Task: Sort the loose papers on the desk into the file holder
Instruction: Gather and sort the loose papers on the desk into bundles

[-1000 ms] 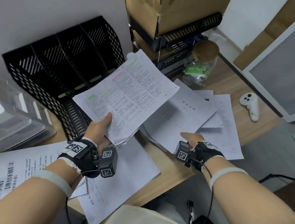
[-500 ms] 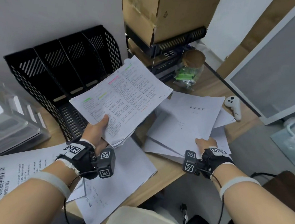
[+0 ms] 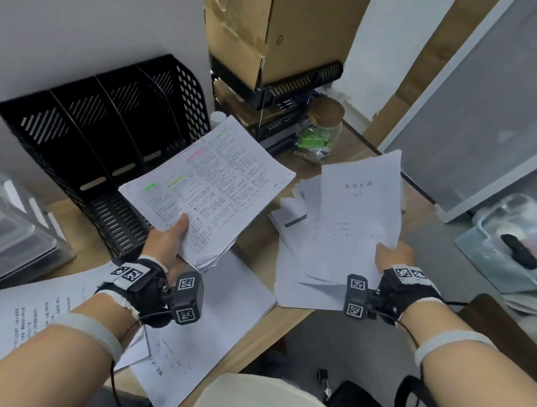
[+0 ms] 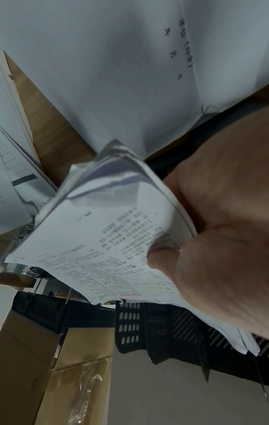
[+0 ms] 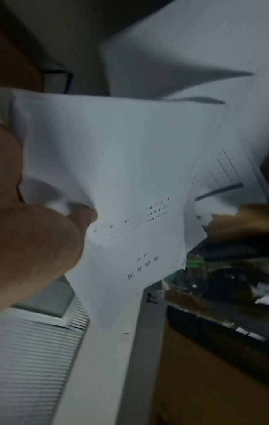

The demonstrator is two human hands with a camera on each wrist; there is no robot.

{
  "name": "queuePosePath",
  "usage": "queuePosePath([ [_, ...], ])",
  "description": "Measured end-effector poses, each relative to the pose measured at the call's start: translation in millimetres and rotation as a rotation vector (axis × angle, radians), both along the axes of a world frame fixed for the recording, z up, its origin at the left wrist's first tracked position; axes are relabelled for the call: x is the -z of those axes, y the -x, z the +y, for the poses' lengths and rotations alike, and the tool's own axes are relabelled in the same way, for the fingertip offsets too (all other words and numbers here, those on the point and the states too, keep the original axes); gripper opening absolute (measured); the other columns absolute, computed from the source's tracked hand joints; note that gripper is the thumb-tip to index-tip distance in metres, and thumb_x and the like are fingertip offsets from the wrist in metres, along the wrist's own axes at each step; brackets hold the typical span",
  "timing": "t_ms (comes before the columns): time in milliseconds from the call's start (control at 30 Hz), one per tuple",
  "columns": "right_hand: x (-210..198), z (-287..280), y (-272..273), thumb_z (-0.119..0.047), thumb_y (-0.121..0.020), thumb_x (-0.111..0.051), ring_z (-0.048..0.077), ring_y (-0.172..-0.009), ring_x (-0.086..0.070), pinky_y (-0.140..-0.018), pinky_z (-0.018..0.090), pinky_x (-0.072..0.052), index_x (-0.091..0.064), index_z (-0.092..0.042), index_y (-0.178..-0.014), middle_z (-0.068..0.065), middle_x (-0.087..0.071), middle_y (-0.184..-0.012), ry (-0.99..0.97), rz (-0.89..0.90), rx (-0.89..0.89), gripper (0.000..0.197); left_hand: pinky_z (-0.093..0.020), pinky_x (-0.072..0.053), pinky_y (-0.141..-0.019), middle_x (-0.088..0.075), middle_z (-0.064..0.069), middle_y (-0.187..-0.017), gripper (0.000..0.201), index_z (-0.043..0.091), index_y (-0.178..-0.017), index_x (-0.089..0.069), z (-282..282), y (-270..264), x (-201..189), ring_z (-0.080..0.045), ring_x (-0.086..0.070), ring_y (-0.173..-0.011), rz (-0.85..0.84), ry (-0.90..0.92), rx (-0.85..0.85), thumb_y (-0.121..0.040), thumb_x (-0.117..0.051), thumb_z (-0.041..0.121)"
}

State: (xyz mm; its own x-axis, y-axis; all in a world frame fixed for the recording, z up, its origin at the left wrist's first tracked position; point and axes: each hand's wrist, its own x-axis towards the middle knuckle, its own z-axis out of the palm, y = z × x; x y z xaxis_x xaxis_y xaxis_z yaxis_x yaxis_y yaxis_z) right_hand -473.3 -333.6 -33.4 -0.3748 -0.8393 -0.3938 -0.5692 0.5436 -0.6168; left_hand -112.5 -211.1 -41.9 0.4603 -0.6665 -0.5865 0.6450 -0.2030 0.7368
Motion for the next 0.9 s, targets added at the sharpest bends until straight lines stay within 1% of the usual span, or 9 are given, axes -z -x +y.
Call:
queuePosePath([
  [167,-1,18,-14,-0.026,-0.095,-0.056,0.028,-0.094,-0.059,-0.083,0.031,-0.043,-0.055,-0.002,-0.129,0.015,-0.063,-0.125,-0.077,-0.187,0.012,0.042,-0.040,-0.063,-0.060,-0.073,-0.012,-0.117,0.034,0.008,-0.133,-0.056,1,-5,-1,-0.024,-0.078,-0.087,0.062,0.047,0.008,-0.100,-0.057,0.011],
  [233,10,34,-31,-0.034,-0.093,-0.060,0.030,-0.093,-0.061,-0.087,0.036,-0.049,-0.057,-0.001,-0.121,0.016,-0.066,-0.114,-0.243,-0.226,-0.083,0.043,-0.044,-0.063,-0.069,-0.073,-0.012,-0.121,0.035,0.008,-0.134,-0.057,1,-7,1,-0.028,-0.075,-0.099,0.077,0.059,0.028,-0.099,-0.058,0.012],
  [333,34,74,-67,-0.034,-0.093,-0.062,0.026,-0.085,-0.061,-0.073,0.033,-0.053,-0.054,-0.001,-0.105,0.011,-0.063,-0.093,-0.517,-0.253,-0.245,0.036,-0.043,-0.062,-0.063,-0.077,-0.011,-0.109,0.032,0.006,-0.129,-0.059,3,-7,0,-0.028,-0.077,-0.092,0.037,0.038,0.078,-0.099,-0.059,0.016],
  [467,82,111,-109,-0.027,-0.083,-0.065,0.044,-0.103,-0.067,-0.092,0.052,-0.054,-0.054,0.002,-0.114,0.027,-0.070,-0.109,-0.854,-0.335,-0.429,0.044,-0.047,-0.060,-0.071,-0.073,-0.009,-0.115,0.027,0.013,-0.127,-0.059,7,-1,6,-0.028,-0.074,-0.093,-0.059,-0.006,0.170,-0.101,-0.056,0.018],
  [533,85,114,-122,-0.038,-0.085,-0.059,0.042,-0.090,-0.071,-0.074,0.041,-0.055,-0.061,0.001,-0.101,0.022,-0.075,-0.097,-0.930,-0.351,-0.536,0.042,-0.046,-0.058,-0.081,-0.072,-0.007,-0.120,0.026,0.014,-0.127,-0.059,8,1,16,-0.023,-0.075,-0.095,-0.056,-0.004,0.187,-0.102,-0.054,0.013],
  [600,68,108,-124,-0.037,-0.090,-0.055,0.028,-0.056,-0.065,-0.049,0.027,-0.047,-0.065,-0.003,-0.081,0.014,-0.073,-0.067,-0.894,-0.323,-0.543,0.037,-0.040,-0.059,-0.077,-0.072,-0.007,-0.121,0.028,0.012,-0.129,-0.059,10,3,25,-0.021,-0.074,-0.098,-0.056,-0.030,0.192,-0.101,-0.054,0.011],
  [667,62,88,-111,-0.026,-0.094,-0.053,0.019,-0.038,-0.056,-0.039,0.022,-0.045,-0.062,-0.005,-0.071,0.008,-0.063,-0.053,-0.706,-0.265,-0.434,0.033,-0.038,-0.058,-0.076,-0.071,-0.008,-0.122,0.034,0.009,-0.135,-0.056,12,6,33,-0.026,-0.070,-0.107,-0.048,-0.065,0.198,-0.101,-0.054,0.010],
  [800,79,22,-55,-0.011,-0.089,-0.055,0.020,-0.066,-0.060,-0.072,0.038,-0.061,-0.053,-0.013,-0.083,0.005,-0.060,-0.068,-0.313,-0.339,-0.087,0.007,-0.039,-0.057,-0.076,-0.071,-0.008,-0.122,0.036,0.010,-0.137,-0.055,14,11,45,-0.025,-0.070,-0.107,-0.030,-0.097,0.200,-0.101,-0.054,0.011],
  [900,94,-5,-27,-0.021,-0.087,-0.060,0.019,-0.063,-0.059,-0.053,0.027,-0.059,-0.046,-0.018,-0.085,-0.010,-0.058,-0.035,-0.317,-0.442,0.138,0.015,-0.035,-0.061,-0.070,-0.072,-0.008,-0.120,0.033,0.012,-0.134,-0.057,12,15,53,-0.022,-0.074,-0.099,-0.025,-0.113,0.200,-0.101,-0.054,0.011],
])
